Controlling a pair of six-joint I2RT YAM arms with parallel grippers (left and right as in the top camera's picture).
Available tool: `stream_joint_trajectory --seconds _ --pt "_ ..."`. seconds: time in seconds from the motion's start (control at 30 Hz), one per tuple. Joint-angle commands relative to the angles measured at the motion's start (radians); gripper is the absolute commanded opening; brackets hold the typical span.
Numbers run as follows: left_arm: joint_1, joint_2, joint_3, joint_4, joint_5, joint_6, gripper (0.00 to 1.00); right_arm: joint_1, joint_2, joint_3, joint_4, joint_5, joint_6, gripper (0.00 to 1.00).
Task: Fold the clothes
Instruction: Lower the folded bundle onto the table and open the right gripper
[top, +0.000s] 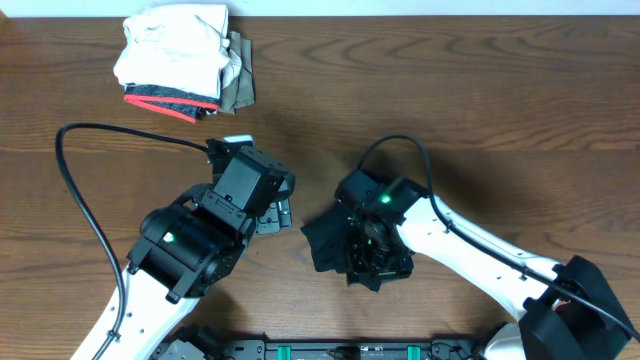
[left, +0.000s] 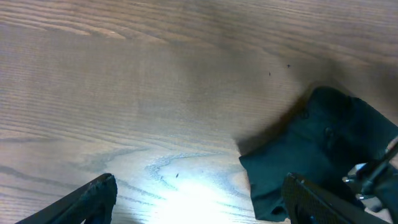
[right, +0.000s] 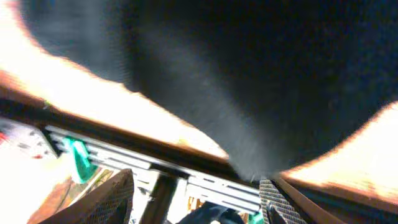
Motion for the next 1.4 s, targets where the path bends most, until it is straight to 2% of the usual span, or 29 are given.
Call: stream_joint_trajectory --seconds 0.0,0.13,0.27,0.3,0.4,0.47,0.57,0.7,0.87,1.07,1.2,1.37 --pt "0.005 0.024 -0.002 -0.003 -0.024 -0.008 0.86 0.007 -0.004 0.126 -0.044 0.010 -0.063 0.63" --pt "0.005 0.050 -0.002 -0.003 -0.024 -0.008 0.86 -0.004 -0.004 0.278 -0.134 0.146 -0.067 0.58" --pt "0.005 0.077 -0.002 -0.003 -0.024 -0.008 0.86 -0.039 -0.004 0.380 -0.122 0.322 -0.066 0.55" --pt "0.005 0.084 -0.002 -0.003 -0.024 -0.009 0.86 -0.055 -0.004 0.391 -0.105 0.355 -0.066 0.52" --pt "0.005 0.101 -0.002 -0.005 -0.023 -0.009 0.86 -0.117 -0.003 0.394 -0.045 0.396 -0.066 0.29" --pt "0.005 0.106 -0.002 -0.010 -0.023 -0.009 0.86 -0.173 -0.002 0.386 -0.015 0.397 -0.066 0.19" --pt "0.005 0.107 -0.002 -0.023 -0.023 -0.009 0.86 -0.261 0.000 0.372 0.026 0.352 -0.060 0.15" --pt "0.005 0.107 -0.002 -0.029 -0.023 -0.009 0.86 -0.365 0.002 0.336 0.111 0.158 -0.060 0.03" --pt "0.005 0.107 -0.002 -0.029 -0.023 -0.009 0.86 -0.418 0.003 0.201 0.268 -0.047 -0.077 0.01" --pt "0.005 0.107 -0.002 -0.029 -0.023 -0.009 0.86 -0.418 0.003 -0.072 0.640 -0.309 0.018 0.01" --pt "0.005 0.107 -0.002 -0.034 -0.023 -0.008 0.86 -0.418 0.003 -0.247 0.882 -0.322 0.111 0.01" --pt "0.005 0.107 -0.002 -0.040 -0.023 -0.009 0.86 -0.417 0.003 -0.408 1.020 -0.322 0.122 0.04"
